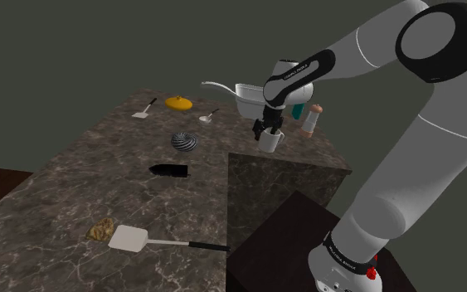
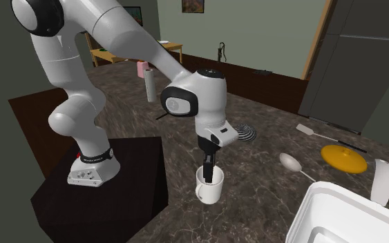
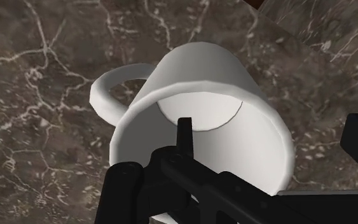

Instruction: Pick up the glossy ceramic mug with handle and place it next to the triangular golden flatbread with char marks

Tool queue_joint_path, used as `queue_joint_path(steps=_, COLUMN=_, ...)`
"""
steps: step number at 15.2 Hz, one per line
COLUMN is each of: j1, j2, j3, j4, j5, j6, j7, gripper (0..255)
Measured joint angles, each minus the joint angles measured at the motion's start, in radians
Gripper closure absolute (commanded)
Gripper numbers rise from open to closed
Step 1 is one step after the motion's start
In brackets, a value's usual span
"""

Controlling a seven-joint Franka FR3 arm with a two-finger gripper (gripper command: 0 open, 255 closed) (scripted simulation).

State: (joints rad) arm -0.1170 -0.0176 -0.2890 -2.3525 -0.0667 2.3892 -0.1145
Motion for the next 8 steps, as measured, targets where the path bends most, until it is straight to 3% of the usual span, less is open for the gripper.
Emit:
queue_joint_path(steps=1, j1=0.0, j2=0.0, j3=0.0, j4=0.0, j5=0.0, j6=0.0, j7=0.0, gripper=255)
queue_joint_path(steps=8, j1=0.0, j2=0.0, j3=0.0, j4=0.0, j5=0.0, j6=0.0, j7=0.0, gripper=255)
